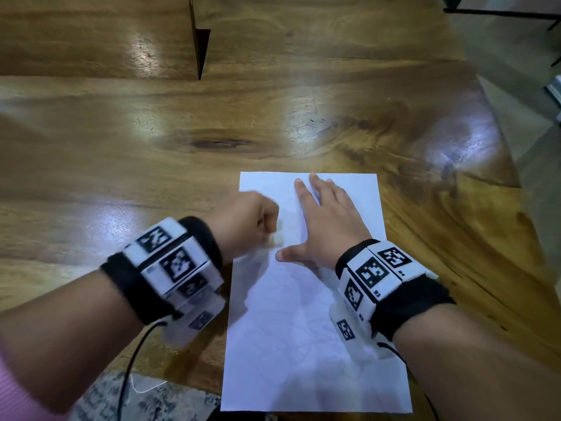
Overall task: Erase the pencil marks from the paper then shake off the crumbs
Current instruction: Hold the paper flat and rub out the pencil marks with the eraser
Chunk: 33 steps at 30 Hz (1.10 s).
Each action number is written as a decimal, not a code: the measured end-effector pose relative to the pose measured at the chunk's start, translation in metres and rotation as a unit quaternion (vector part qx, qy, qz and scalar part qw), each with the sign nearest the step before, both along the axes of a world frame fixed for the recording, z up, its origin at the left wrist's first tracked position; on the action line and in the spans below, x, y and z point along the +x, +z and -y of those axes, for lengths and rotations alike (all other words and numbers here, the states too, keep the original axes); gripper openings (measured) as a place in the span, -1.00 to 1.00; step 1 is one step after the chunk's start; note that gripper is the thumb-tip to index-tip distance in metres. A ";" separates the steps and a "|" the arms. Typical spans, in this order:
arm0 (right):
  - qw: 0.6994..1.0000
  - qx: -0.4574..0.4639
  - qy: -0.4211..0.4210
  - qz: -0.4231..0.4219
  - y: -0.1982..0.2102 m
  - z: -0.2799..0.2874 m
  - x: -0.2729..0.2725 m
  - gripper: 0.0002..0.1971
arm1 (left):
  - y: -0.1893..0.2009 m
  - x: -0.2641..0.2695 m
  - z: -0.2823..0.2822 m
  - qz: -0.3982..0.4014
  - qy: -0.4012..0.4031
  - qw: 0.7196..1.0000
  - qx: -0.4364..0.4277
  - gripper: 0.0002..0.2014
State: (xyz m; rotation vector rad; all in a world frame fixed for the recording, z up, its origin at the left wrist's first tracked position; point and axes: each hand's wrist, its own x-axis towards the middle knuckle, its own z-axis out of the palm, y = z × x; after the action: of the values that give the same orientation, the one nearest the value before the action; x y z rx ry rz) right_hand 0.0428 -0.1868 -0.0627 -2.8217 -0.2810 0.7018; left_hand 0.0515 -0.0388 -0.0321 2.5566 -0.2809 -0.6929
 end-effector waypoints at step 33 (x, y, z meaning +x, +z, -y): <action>0.997 -0.015 -0.073 -0.029 0.004 0.026 -0.006 0.34 | -0.010 0.051 0.023 0.060 -0.033 0.998 -0.007 -0.88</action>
State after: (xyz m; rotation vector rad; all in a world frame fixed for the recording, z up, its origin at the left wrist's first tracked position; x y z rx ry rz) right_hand 0.0371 -0.2127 -0.0585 -2.8089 -0.0535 0.7600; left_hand 0.1022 -0.0622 -0.0421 2.5908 -0.4091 -0.5591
